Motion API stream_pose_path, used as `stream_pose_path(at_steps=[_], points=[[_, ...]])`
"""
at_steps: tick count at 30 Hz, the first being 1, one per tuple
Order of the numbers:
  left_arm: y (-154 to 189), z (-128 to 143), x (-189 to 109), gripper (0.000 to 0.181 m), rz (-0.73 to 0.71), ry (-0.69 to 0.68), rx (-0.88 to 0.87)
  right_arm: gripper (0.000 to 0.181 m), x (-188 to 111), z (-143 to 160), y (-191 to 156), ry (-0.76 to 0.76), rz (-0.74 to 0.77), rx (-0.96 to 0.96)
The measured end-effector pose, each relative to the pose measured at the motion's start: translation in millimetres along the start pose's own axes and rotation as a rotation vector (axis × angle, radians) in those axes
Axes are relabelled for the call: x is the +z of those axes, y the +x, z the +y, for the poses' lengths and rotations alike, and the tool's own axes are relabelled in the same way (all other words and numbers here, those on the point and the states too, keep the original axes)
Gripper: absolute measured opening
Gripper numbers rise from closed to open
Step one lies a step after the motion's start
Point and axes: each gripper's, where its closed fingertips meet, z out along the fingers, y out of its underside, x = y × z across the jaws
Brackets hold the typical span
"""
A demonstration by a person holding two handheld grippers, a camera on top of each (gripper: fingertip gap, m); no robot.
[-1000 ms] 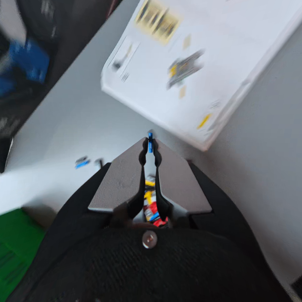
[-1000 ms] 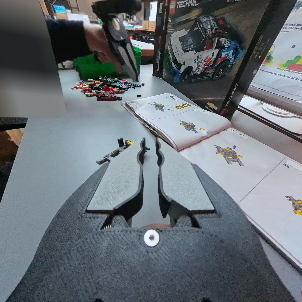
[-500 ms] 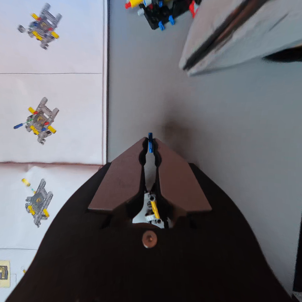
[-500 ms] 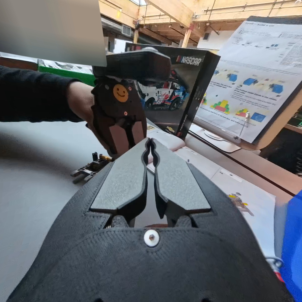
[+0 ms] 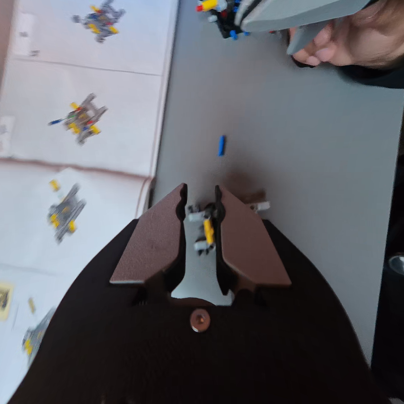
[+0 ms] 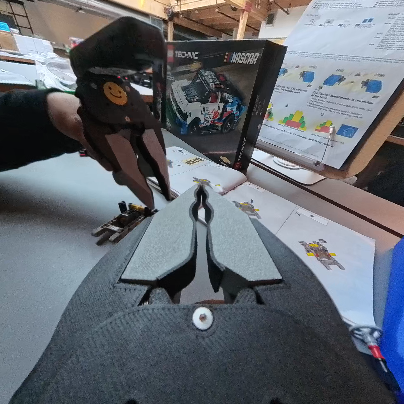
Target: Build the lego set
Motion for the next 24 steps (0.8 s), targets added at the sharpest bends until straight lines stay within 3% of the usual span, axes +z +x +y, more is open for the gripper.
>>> stream_pose_path(at_steps=[3, 5, 9, 12, 18, 24], points=[[-24, 23, -31, 0.023, -0.108, 0.095, -0.050, 0.000, 6, 8, -10, -0.040, -0.063, 0.008], [-26, 32, -43, 0.022, -0.089, 0.202, -0.088, 0.004, 9, 13, -20, -0.068, -0.119, 0.003], [-7, 60, -38, 0.026, -0.012, 0.247, -0.107, 0.010, 10, 17, -44, -0.080, -0.230, -0.024], [-1, 75, -31, 0.027, -0.069, 0.264, -0.010, 0.014, 11, 22, -65, -0.104, -0.341, 0.020], [15, 81, -19, 0.033, -0.009, 0.178, 0.073, 0.021, 20, 48, -94, -0.265, -0.428, 0.012], [16, 76, -20, 0.025, -0.011, 0.210, 0.022, 0.020, 23, 70, -111, -0.420, -0.472, -0.038]])
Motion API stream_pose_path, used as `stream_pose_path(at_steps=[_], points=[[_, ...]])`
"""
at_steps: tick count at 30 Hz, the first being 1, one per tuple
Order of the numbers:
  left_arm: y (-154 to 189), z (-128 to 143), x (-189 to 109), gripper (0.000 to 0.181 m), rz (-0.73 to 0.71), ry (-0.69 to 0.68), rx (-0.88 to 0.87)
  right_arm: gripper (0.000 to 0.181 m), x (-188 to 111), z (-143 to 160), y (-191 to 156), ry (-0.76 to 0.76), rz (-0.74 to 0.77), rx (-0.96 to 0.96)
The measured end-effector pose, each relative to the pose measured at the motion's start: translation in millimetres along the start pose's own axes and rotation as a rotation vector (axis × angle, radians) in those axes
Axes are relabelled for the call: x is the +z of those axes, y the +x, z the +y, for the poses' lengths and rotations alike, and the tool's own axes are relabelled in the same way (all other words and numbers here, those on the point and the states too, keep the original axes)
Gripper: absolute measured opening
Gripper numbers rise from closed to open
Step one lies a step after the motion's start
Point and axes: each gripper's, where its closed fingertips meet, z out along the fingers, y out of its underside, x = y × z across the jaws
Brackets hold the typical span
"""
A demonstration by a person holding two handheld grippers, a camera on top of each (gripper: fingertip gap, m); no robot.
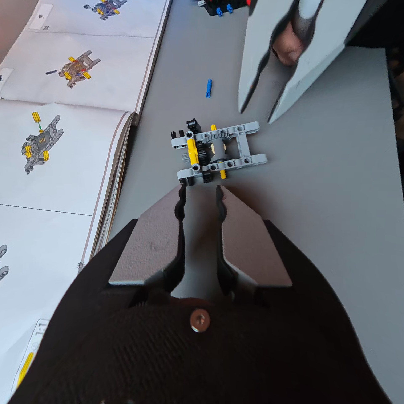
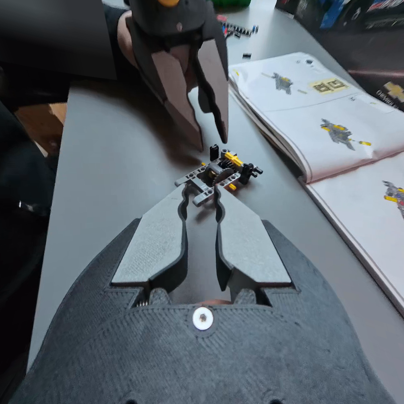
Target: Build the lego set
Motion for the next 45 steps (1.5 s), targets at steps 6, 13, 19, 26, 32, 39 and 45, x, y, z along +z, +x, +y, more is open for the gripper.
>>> stream_pose_path(at_steps=[6, 13, 19, 26, 32, 39, 45], points=[[-8, -5, -6, 0.027, -0.010, 0.053, -0.064, 0.026, 6, 7, 5, -0.058, 0.058, -0.018], [-19, 5, -6, 0.027, -0.059, -0.001, -0.082, 0.010, 11, 16, 8, -0.128, 0.116, -0.052], [-17, 13, -6, 0.030, -0.007, -0.034, -0.106, 0.002, 13, 17, 18, -0.137, 0.124, 0.008], [6, 16, -3, 0.023, 0.055, -0.069, 0.042, 0.000, 14, 12, 16, -0.111, 0.056, 0.027], [19, 19, -6, 0.006, 0.130, -0.073, 0.070, 0.005, 12, 8, 12, -0.079, 0.042, 0.003], [6, 21, -13, 0.027, 0.079, -0.054, 0.108, 0.049, 3, -2, 1, -0.007, 0.118, 0.074], [0, 15, -6, 0.063, 0.040, -0.052, 0.140, 0.059, 18, 11, -5, -0.162, 0.281, -0.020]])
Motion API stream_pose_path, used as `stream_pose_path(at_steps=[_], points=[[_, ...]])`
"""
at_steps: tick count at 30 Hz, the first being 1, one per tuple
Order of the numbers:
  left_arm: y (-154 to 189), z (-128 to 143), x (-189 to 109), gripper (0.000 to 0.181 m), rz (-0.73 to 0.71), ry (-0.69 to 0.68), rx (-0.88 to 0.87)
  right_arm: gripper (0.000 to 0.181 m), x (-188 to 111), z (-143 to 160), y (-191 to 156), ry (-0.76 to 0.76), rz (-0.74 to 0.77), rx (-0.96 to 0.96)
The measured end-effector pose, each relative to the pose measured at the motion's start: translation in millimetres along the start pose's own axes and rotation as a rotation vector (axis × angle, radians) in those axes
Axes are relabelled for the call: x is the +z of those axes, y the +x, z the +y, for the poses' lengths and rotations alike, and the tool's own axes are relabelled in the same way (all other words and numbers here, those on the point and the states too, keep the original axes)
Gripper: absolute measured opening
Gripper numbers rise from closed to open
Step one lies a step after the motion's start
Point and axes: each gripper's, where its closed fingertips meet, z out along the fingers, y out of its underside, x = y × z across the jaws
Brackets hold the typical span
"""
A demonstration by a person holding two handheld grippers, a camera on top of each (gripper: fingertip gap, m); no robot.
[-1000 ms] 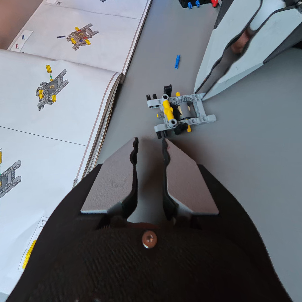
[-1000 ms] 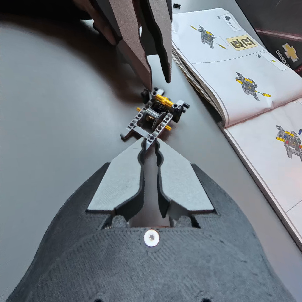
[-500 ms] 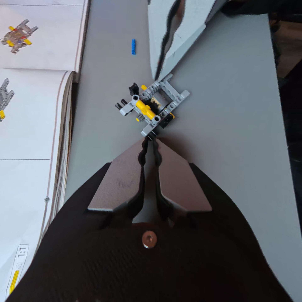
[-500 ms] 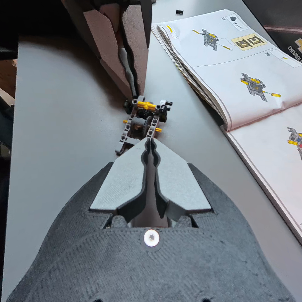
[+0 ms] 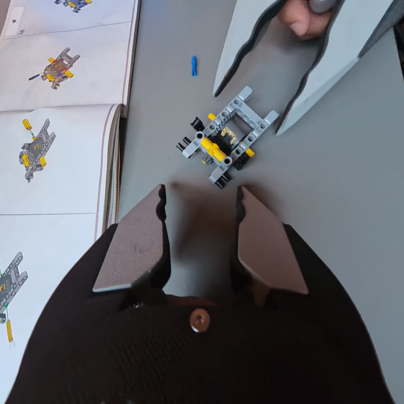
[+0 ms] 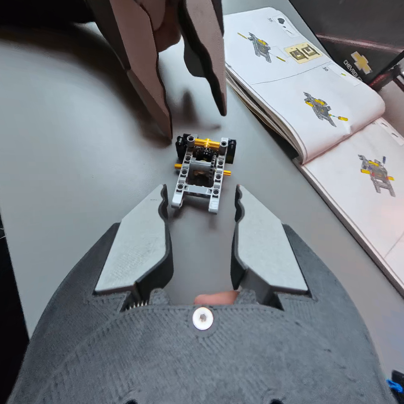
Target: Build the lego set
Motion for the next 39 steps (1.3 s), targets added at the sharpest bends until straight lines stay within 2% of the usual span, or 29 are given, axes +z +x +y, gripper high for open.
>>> stream_pose_path(at_steps=[2, 3, 4, 13, 16, 22, 30, 39], points=[[2, -2, 2, 0.058, 0.017, -0.001, 0.000, 0.054, 5, 3, 2, -0.038, 0.042, -0.056], [4, -3, 3, 0.053, 0.022, -0.001, 0.001, 0.044, 6, 5, 3, -0.049, 0.053, -0.081], [5, -3, 3, 0.053, 0.024, 0.000, 0.006, 0.041, 4, 6, 3, -0.047, 0.051, -0.095], [14, -9, 4, 0.056, 0.036, 0.023, 0.032, 0.041, -18, 28, 4, -0.044, -0.066, -0.052], [18, -18, 6, 0.057, 0.052, 0.056, 0.024, 0.041, -16, 24, 0, -0.036, -0.073, -0.084], [19, -18, 3, 0.059, 0.053, 0.070, 0.031, 0.041, -2, 11, -6, -0.026, -0.113, -0.141], [23, -14, 0, 0.058, 0.080, 0.062, 0.043, 0.041, -10, 20, -2, -0.016, -0.179, -0.135], [30, -11, 2, 0.064, 0.097, 0.038, 0.096, 0.041, -2, 12, -10, -0.003, -0.246, -0.176]])
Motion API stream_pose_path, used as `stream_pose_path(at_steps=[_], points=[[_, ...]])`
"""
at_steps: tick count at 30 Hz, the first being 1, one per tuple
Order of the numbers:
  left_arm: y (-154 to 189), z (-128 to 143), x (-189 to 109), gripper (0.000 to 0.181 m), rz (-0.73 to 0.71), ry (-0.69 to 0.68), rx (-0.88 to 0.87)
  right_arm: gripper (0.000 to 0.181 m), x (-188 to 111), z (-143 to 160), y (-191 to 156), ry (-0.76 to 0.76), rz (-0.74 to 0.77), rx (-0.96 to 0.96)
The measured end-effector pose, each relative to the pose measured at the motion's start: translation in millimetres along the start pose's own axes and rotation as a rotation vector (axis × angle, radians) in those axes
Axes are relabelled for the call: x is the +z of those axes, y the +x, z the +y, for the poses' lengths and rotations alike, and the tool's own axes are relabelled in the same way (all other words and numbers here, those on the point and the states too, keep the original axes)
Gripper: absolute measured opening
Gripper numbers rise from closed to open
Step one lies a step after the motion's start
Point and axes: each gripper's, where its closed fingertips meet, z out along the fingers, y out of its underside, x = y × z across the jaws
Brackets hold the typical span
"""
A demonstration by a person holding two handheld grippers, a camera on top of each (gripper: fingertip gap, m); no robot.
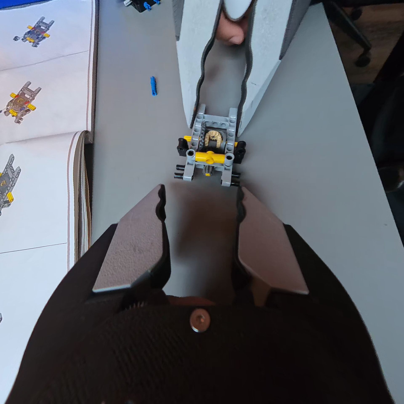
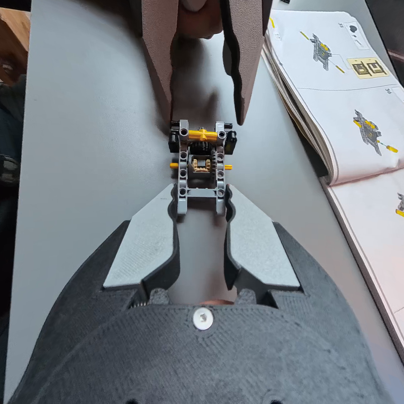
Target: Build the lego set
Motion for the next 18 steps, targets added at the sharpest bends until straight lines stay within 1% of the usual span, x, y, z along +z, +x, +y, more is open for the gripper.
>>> stream_pose_path(at_steps=[7, 10, 14, 18], points=[[16, 0, -3, 0.058, 0.074, 0.008, 0.035, 0.041, 5, -5, -6, 0.011, -0.046, -0.036], [17, 2, -2, 0.059, 0.071, -0.003, 0.048, 0.041, 5, -6, -7, 0.016, -0.036, -0.050], [20, 3, -2, 0.056, 0.076, -0.010, 0.067, 0.040, 4, -7, -9, 0.023, -0.021, -0.084], [20, 4, -1, 0.054, 0.100, -0.015, 0.043, 0.040, 4, -7, -10, 0.028, -0.026, -0.091]])
